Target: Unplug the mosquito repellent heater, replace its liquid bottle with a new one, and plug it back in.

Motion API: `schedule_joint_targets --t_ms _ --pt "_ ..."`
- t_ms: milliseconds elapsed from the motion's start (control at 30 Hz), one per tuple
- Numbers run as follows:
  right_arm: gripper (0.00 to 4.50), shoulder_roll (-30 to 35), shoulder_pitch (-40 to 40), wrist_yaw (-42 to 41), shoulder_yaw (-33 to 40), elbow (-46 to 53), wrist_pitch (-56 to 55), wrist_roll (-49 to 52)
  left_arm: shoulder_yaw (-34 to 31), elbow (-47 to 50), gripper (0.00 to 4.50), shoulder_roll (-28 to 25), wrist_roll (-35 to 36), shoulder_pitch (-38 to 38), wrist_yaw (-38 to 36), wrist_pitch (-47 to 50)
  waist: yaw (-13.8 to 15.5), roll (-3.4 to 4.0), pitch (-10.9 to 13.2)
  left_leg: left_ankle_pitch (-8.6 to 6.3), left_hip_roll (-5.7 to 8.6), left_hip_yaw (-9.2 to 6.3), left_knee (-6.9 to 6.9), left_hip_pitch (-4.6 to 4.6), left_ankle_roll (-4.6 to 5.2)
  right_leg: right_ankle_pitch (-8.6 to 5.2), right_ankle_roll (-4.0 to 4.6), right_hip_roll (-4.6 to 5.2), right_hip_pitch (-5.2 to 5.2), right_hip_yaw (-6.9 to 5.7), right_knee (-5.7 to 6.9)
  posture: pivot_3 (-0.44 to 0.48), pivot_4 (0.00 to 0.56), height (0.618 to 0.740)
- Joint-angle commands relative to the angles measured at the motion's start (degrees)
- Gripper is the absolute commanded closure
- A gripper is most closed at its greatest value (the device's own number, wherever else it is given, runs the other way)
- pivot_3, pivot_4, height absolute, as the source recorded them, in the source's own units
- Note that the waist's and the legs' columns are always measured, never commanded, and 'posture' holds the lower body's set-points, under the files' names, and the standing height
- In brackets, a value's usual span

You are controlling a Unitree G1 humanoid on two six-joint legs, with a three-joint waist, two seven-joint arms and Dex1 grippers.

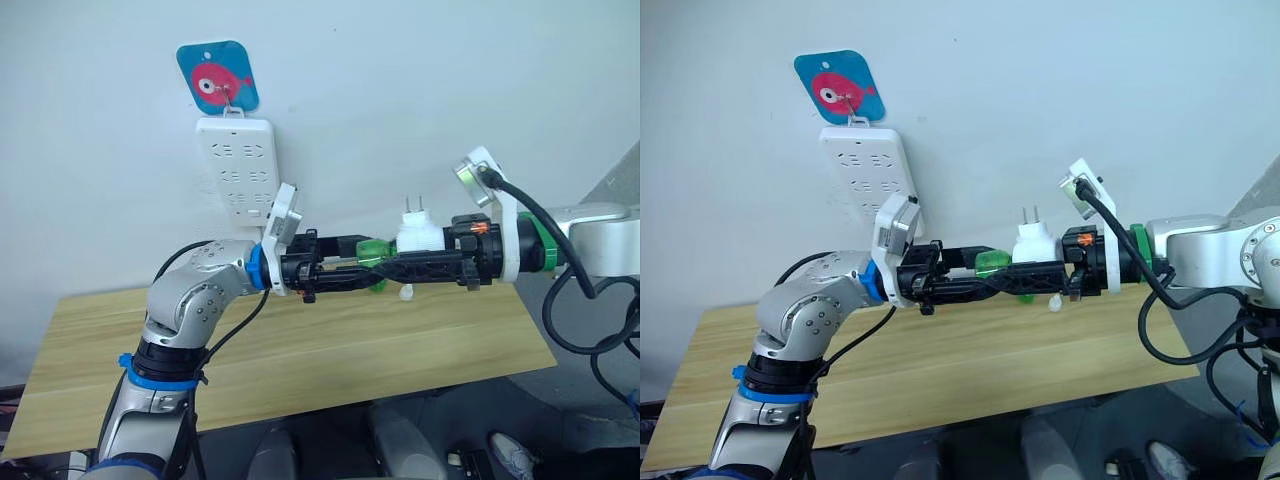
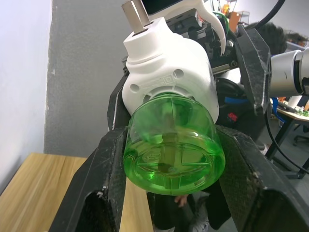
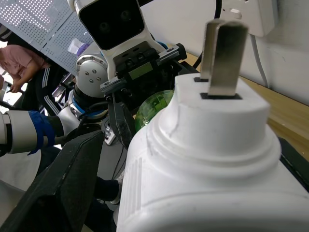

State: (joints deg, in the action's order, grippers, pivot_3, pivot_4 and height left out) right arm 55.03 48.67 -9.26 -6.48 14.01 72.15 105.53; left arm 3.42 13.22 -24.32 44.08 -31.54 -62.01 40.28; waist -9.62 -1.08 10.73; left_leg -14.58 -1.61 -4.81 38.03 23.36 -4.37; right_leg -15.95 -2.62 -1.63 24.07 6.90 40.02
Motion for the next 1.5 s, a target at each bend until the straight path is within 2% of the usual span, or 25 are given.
schedule_joint_targets --t_ms 33,233,667,967,1500 --pt "0.00 -0.1 2.2 -1.2 -0.2 -0.2 1.4 0.0 -0.9 1.1 2.22 1.5 0.4 0.4 2.2 -1.4 0.0 0.01 0.0 0.00 0.00 0.00 0.00 0.00 0.00 0.00 0.00 0.00 0.00 0.00 0.00 -0.176 0.109 0.736" --pt "0.00 0.7 3.9 -0.7 -0.4 -2.4 2.7 0.3 -1.6 1.2 2.22 4.3 2.1 2.0 4.6 -1.6 0.0 0.01 0.0 0.00 0.00 0.01 0.00 0.00 0.00 0.00 0.00 0.00 0.00 0.01 0.00 -0.183 0.108 0.736" --pt "0.00 5.2 3.6 -4.1 1.5 -3.2 4.6 3.1 -2.8 0.9 2.22 6.9 4.8 4.6 6.2 -1.2 -0.1 0.02 0.0 0.00 0.01 0.02 0.00 0.00 0.01 0.00 0.00 0.00 0.00 0.02 -0.01 -0.199 0.111 0.736" --pt "0.00 7.5 0.8 -9.0 3.2 -0.4 4.7 1.8 -5.0 0.4 2.22 7.2 9.9 4.0 8.6 1.7 -0.1 0.03 0.0 0.00 0.01 0.02 0.00 0.00 0.01 0.00 -0.01 0.00 0.00 0.01 -0.02 -0.202 0.109 0.736" --pt "0.00 8.6 -2.6 -19.1 7.7 9.5 2.9 -1.8 -6.3 -1.5 2.22 8.2 11.0 2.8 11.1 1.8 -0.1 0.03 0.0 0.00 0.01 0.03 0.00 0.00 0.01 -0.01 -0.01 0.00 0.00 0.02 -0.03 -0.206 0.109 0.736"
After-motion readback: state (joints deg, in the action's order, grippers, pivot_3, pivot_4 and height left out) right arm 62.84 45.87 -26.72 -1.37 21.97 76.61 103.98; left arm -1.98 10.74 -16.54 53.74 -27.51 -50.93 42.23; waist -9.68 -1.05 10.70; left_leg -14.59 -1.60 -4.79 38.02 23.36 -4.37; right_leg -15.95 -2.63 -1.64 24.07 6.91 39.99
